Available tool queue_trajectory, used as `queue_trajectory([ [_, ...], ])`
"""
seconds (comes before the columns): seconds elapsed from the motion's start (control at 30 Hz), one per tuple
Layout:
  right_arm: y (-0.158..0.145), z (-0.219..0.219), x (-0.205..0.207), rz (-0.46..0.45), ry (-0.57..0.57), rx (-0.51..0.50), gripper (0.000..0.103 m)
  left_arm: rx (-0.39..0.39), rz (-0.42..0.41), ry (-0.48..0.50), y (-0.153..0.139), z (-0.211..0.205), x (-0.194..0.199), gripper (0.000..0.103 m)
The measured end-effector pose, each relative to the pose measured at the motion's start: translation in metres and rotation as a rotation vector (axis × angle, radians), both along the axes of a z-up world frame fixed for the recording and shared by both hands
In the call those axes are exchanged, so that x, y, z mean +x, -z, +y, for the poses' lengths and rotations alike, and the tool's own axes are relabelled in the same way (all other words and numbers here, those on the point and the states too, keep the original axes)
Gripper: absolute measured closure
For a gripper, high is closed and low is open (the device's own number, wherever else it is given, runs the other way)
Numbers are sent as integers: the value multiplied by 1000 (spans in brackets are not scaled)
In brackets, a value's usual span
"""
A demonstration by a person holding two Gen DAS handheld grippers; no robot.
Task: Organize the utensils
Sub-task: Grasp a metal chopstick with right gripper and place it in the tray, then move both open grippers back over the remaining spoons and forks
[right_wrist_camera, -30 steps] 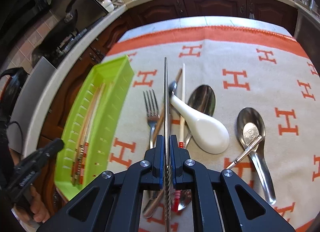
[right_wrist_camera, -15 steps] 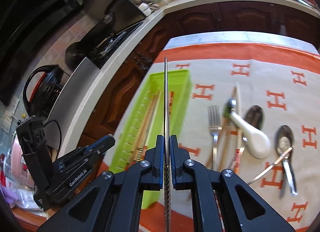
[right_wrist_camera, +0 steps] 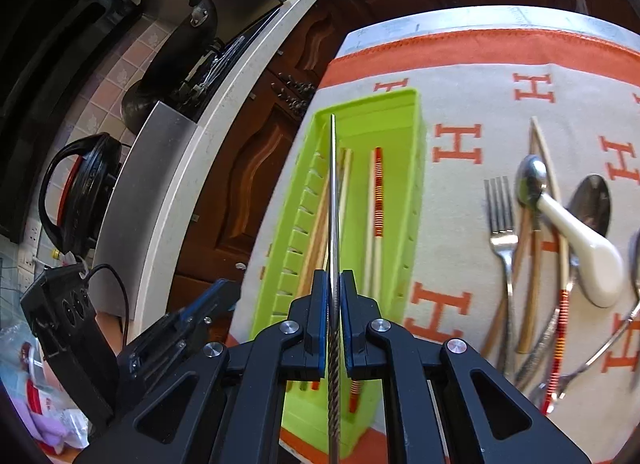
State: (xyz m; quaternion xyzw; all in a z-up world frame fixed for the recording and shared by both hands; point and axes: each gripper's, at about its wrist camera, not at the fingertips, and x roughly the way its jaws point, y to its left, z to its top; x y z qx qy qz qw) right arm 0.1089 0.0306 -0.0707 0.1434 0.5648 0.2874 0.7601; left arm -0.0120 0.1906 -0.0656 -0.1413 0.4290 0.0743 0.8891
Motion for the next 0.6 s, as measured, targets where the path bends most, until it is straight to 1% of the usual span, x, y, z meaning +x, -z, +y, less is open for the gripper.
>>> queue_trajectory([
  [0.07, 3, 6, 1, -4, -7, 0, 59, 2, 6, -1, 2, -1, 1, 100],
  [0.1, 2, 7, 0, -14, -3, 2, 56, 3, 9, -2, 2, -1, 1, 100],
  [0.23, -3, 13, -5, -78, -34, -28, 56, 1, 19, -4, 5, 0, 2, 100],
  [0.4, -12, 11, -15, -152, -59, -76, 56, -1, 24, 2, 6, -2, 2, 100],
  [0.6, -19, -10, -30, -228, -66, -133, 56, 7, 27, 25, 3, -15, 1, 99],
])
